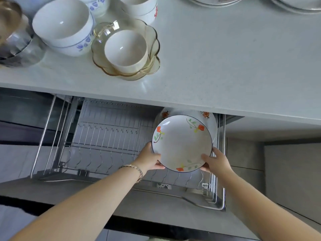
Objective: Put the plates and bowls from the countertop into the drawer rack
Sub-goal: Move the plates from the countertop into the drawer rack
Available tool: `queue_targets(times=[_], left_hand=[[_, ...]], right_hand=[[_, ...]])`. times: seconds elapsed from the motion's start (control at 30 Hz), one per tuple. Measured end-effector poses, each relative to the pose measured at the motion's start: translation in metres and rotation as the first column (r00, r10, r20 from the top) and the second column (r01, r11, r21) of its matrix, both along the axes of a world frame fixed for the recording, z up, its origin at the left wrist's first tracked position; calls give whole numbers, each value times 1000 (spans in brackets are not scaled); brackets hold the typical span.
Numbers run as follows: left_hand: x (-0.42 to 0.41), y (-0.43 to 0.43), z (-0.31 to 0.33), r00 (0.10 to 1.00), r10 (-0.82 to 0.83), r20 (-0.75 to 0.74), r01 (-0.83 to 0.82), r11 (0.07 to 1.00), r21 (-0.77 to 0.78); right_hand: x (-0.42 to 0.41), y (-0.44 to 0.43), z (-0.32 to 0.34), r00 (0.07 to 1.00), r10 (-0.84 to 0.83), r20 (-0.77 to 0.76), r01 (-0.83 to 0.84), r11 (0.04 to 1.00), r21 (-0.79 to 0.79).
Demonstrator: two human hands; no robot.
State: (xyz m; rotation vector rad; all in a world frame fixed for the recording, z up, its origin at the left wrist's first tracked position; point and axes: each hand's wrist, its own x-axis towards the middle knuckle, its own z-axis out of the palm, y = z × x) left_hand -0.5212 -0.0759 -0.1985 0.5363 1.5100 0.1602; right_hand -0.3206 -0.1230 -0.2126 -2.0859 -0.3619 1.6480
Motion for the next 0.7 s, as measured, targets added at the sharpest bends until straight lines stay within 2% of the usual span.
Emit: queue_targets(times=[0.27,0.4,0.57,0.63,0.7], left_hand=[[22,55,-58,995,-87,-40,92,985,144],[24,67,-70,982,-149,-116,172,961,216],[9,68,-73,951,-248,-187,288,927,239],[-1,61,-76,921,-238,-309,325,906,272],[-12,52,-83,906,-205,-371,301,927,224]], right_hand=[[11,37,-43,990,-87,113,84,996,36],[14,45,-54,986,-105,131,100,994,46],[13,38,-55,960,-138,243,133,990,39],[12,33,-53,961,-167,220,167,986,18],[10,30,-54,975,-184,127,188,982,-23]])
